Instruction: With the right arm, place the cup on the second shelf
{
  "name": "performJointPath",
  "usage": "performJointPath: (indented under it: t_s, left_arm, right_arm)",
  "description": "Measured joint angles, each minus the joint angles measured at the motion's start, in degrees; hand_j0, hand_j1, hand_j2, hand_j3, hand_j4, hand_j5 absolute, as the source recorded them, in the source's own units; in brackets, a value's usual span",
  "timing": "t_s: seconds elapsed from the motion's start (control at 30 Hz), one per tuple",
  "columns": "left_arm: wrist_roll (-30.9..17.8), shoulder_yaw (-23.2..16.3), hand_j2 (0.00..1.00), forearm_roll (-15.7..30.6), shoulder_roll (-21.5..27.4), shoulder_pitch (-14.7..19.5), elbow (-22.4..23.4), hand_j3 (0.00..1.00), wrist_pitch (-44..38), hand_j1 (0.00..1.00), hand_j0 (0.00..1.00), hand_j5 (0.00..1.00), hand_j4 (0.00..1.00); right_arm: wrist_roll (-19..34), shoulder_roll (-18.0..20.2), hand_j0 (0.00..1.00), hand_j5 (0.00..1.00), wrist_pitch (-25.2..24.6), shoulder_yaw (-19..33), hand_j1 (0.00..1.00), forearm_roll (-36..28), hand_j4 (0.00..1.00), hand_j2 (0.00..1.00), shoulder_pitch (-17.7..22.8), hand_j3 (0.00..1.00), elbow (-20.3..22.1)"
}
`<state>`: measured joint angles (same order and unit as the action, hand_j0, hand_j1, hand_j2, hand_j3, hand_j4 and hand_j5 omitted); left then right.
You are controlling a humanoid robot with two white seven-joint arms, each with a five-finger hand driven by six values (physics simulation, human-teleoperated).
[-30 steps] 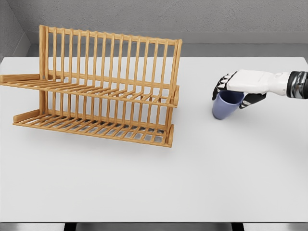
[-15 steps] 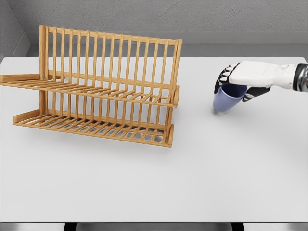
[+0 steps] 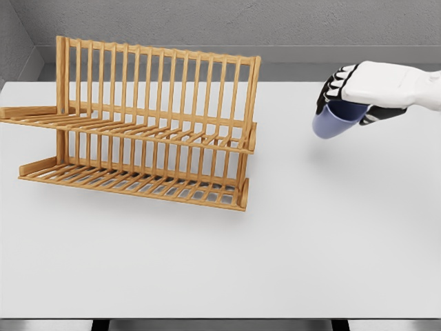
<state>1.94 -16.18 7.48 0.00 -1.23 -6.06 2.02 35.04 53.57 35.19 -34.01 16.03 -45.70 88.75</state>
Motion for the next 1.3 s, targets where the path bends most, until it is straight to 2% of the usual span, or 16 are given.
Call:
performJointPath:
  t_s: [0.2,0.5,0.8,1.2,1.3]
  left_arm:
    - [0.00,0.00,1.00,0.00,0.00,0.00,0.00,1.00,0.00,1.00,1.00,1.00,1.00]
    - [0.00,0.00,1.00,0.00,0.00,0.00,0.00,1.00,0.00,1.00,1.00,1.00,1.00]
    - [0.00,0.00,1.00,0.00,0.00,0.00,0.00,1.00,0.00,1.00,1.00,1.00,1.00]
    - [0.00,0.00,1.00,0.00,0.00,0.00,0.00,1.00,0.00,1.00,1.00,1.00,1.00]
    - [0.00,0.00,1.00,0.00,0.00,0.00,0.00,1.00,0.00,1.00,1.00,1.00,1.00]
  right_arm:
    - [0.00,1.32,0.64,0.64,-0.01,2.89,0.64,0.03,0.64,0.64,-0.26,0.64,4.23]
    - [0.02,1.09,0.64,0.64,-0.01,3.37,0.64,-0.12,0.64,0.64,-0.26,0.64,10.87]
    - [-0.01,0.62,0.64,0.64,-0.03,3.35,0.64,-0.24,0.64,0.64,-1.67,0.64,11.67]
    - [0.00,-4.61,0.64,0.64,-0.02,1.88,0.64,-0.38,0.64,0.64,-3.95,0.64,11.71]
    - [0.00,-6.16,0.64,0.64,-0.03,0.61,0.64,-0.39,0.64,0.64,-5.89,0.64,11.71]
